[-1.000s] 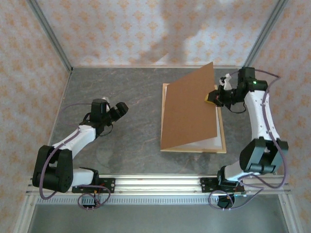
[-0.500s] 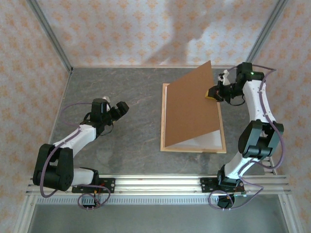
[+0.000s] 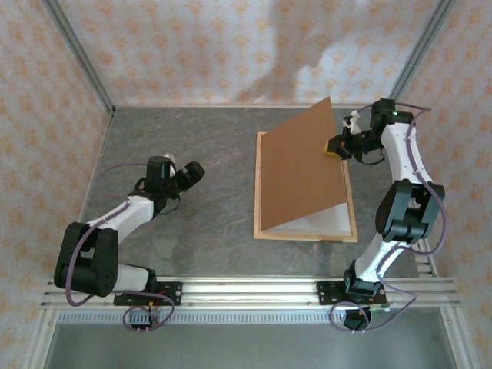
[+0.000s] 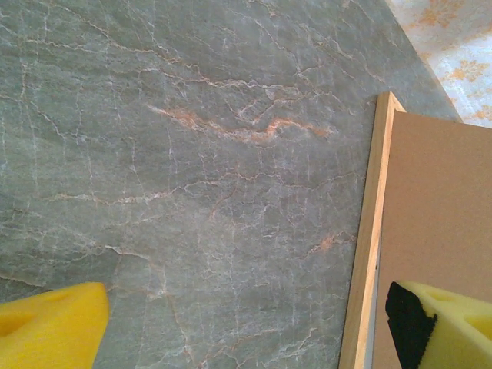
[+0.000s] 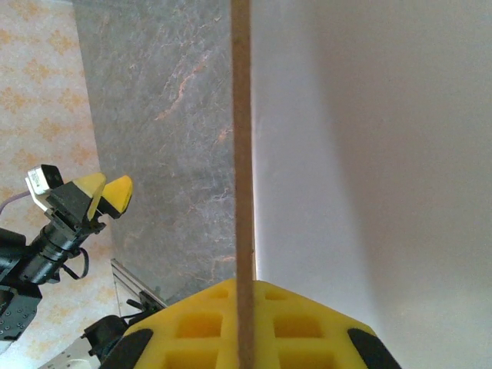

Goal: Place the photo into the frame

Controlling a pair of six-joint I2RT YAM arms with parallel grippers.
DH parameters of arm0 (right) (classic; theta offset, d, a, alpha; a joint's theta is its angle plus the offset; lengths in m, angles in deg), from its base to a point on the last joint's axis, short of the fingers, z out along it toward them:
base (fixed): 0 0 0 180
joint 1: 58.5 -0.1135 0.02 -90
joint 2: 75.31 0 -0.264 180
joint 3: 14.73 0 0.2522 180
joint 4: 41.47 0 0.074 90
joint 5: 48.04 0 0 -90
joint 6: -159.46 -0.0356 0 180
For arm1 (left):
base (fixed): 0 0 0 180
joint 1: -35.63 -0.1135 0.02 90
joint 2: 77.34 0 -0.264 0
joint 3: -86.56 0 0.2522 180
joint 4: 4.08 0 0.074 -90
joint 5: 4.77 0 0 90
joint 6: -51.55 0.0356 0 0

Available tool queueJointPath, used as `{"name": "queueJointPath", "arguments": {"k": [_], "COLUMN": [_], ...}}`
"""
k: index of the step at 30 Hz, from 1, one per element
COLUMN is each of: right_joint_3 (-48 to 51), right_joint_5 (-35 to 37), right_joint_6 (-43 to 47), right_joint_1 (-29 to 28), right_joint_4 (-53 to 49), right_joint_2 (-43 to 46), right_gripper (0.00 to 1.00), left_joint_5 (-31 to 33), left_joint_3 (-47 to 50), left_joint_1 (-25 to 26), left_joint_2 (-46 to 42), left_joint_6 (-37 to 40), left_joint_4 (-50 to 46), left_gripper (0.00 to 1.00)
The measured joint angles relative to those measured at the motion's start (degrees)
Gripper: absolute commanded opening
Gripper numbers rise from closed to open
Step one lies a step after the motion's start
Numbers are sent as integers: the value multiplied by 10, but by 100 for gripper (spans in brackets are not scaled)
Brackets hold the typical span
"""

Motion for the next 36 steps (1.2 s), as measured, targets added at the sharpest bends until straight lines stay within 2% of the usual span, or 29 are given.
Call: {"name": "queueJointPath", "arguments": {"k": [7, 27, 31, 36], "right_joint_3": [10, 205, 244, 299], "right_joint_5": [-6, -94, -102, -103], "right_joint_6": [4, -15, -37, -96], "right_joint_1": [0, 2, -17, -68], "right_joint_4": [26, 189, 232, 317], "right_joint_2": [-8, 31, 45, 59], "right_gripper": [0, 0, 0, 0], "left_joint_5": [-11, -27, -27, -24], "left_joint_3": [0, 1, 1, 1], "left_joint_1": [0, 1, 4, 4], "left_joint_2": [14, 28, 28, 27], "left_joint_6": [-2, -16, -16, -14], "left_joint_4": [6, 29, 28, 25], "left_gripper": [94, 94, 94, 94]}}
